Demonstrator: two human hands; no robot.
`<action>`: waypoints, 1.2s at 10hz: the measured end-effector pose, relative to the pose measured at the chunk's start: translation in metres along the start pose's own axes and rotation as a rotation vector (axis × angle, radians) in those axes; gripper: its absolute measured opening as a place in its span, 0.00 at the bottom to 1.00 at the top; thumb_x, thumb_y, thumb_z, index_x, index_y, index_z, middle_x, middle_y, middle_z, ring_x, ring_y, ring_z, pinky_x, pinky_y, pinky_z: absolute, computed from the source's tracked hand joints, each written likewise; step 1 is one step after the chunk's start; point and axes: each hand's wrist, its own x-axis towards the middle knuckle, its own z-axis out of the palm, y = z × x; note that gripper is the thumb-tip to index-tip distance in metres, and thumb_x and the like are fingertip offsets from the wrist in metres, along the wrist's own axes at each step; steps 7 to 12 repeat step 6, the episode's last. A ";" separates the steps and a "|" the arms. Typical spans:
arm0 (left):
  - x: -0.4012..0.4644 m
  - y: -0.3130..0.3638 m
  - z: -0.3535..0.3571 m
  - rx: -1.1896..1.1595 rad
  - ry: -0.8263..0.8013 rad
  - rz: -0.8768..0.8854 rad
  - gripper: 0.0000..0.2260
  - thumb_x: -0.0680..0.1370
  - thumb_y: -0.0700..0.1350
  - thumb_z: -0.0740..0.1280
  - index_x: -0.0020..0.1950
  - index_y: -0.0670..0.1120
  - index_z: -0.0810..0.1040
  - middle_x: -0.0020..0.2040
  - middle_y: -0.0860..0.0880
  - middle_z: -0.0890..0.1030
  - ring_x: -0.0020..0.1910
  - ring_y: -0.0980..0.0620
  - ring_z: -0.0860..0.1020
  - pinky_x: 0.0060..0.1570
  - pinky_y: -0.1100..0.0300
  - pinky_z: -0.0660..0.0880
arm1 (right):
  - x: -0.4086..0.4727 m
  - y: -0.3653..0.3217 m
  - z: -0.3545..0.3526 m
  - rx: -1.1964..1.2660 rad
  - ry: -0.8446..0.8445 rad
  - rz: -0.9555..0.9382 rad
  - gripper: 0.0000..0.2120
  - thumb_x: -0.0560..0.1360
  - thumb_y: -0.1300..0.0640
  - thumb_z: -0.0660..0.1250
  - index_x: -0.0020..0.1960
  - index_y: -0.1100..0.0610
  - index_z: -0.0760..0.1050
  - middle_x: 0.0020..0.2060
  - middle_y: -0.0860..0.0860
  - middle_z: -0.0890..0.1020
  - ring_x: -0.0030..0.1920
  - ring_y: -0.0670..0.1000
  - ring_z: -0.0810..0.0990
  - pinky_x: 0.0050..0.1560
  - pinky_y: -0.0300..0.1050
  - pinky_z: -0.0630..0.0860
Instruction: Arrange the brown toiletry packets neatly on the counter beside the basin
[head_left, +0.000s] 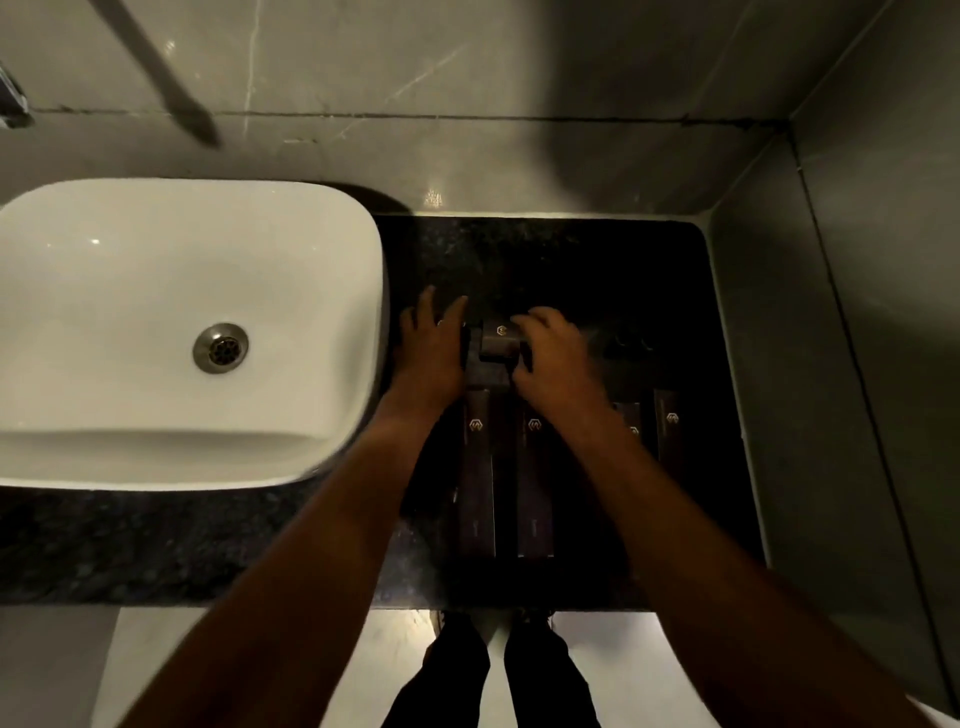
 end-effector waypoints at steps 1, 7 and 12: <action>0.024 0.000 -0.004 0.160 -0.126 -0.010 0.26 0.75 0.40 0.62 0.72 0.45 0.62 0.75 0.38 0.57 0.71 0.34 0.58 0.69 0.41 0.61 | 0.030 -0.006 0.010 -0.145 -0.180 -0.050 0.36 0.71 0.58 0.71 0.75 0.58 0.61 0.74 0.58 0.64 0.66 0.64 0.68 0.66 0.55 0.70; 0.017 0.018 0.006 0.071 -0.148 -0.016 0.34 0.71 0.41 0.71 0.75 0.50 0.60 0.71 0.35 0.59 0.65 0.32 0.65 0.66 0.46 0.65 | 0.038 0.018 0.001 -0.170 -0.199 0.011 0.41 0.68 0.51 0.75 0.76 0.56 0.59 0.74 0.57 0.63 0.68 0.64 0.66 0.67 0.55 0.68; 0.017 0.018 0.006 0.071 -0.148 -0.016 0.34 0.71 0.41 0.71 0.75 0.50 0.60 0.71 0.35 0.59 0.65 0.32 0.65 0.66 0.46 0.65 | 0.038 0.018 0.001 -0.170 -0.199 0.011 0.41 0.68 0.51 0.75 0.76 0.56 0.59 0.74 0.57 0.63 0.68 0.64 0.66 0.67 0.55 0.68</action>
